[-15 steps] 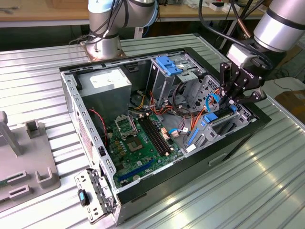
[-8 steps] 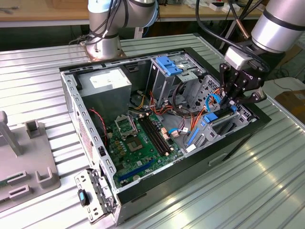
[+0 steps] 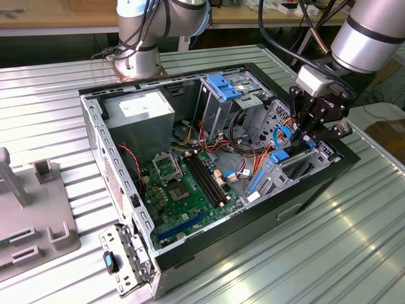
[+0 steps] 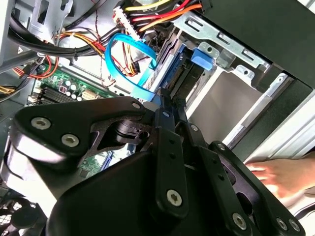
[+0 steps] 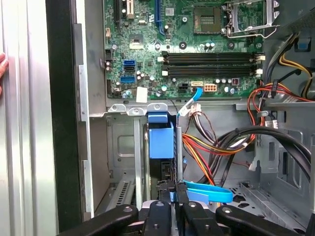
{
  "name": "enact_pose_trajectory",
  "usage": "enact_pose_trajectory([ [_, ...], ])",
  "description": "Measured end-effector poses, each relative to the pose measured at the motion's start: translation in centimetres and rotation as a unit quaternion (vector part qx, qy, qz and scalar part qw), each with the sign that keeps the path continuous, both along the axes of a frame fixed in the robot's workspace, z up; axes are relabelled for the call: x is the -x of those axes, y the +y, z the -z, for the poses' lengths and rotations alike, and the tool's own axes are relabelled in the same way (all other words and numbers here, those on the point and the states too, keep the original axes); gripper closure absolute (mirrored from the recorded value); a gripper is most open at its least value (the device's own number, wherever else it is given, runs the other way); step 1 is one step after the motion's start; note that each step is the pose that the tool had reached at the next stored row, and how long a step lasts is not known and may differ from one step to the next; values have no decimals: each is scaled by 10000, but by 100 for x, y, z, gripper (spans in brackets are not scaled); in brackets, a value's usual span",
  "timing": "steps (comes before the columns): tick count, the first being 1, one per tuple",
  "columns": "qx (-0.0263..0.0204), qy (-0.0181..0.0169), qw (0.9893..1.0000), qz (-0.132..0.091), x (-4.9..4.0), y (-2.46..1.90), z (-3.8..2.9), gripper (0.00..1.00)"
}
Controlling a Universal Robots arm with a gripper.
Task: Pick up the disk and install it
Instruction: 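Insert the first disk wire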
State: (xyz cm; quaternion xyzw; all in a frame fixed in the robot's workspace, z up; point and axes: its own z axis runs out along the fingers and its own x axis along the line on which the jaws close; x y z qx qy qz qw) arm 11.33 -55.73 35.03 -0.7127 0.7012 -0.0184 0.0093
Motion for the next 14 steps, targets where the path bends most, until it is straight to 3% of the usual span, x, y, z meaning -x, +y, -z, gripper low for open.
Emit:
enact_pose_trajectory([
  [14, -1, -15, 9995, -318, 3, -2, 22, 84],
])
